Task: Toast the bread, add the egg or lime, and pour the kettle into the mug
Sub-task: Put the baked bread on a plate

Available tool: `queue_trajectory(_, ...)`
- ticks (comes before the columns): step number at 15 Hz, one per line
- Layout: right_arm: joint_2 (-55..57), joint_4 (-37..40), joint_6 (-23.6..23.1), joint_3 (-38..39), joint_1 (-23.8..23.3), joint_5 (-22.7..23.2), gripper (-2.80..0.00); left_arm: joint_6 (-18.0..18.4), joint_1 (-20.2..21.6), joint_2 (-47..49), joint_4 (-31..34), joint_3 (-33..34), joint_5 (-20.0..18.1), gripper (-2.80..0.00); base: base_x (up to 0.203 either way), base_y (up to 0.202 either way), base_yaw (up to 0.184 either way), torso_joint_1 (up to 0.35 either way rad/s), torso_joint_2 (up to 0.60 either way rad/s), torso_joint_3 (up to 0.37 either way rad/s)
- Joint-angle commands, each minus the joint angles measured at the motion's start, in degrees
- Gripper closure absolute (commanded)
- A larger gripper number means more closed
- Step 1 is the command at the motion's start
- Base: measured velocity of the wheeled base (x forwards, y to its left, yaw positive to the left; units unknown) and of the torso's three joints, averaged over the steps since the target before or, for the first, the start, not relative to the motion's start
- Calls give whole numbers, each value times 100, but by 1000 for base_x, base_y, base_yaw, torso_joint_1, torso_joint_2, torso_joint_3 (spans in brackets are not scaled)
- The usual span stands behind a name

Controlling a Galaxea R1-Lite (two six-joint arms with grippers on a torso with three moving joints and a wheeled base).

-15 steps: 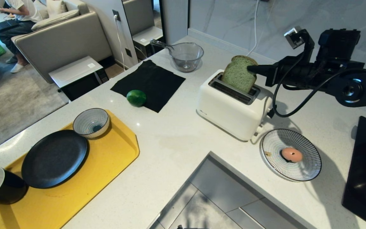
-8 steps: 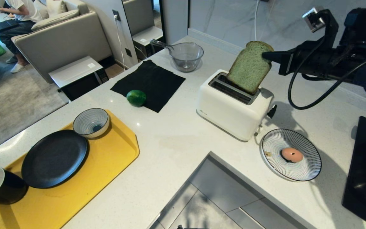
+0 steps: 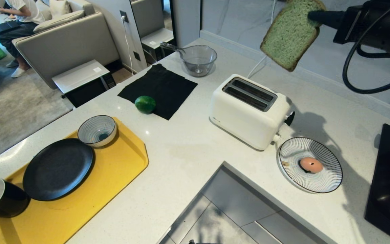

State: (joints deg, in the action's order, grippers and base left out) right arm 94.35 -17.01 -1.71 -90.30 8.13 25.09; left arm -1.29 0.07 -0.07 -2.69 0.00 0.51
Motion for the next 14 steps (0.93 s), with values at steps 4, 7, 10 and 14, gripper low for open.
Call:
queue_trajectory(4,-942,626,292,74,4,-398,0,-3,1,-10,-3,97,2,0,0,0,0,0,0,0)
queue_trajectory(7,-1610,1301,430,206,4,-626,0,-3,1,-10,-3,97,2,0,0,0,0,0,0,0)
queue_trajectory(10,-2176,1854,431,428,59,-993,0,-3,1,-10,-3,97,2,0,0,0,0,0,0,0)
queue_trajectory(14,-2371,1876,339,426,57,-1557,0,-3,1,-10,-3,97,2,0,0,0,0,0,0,0)
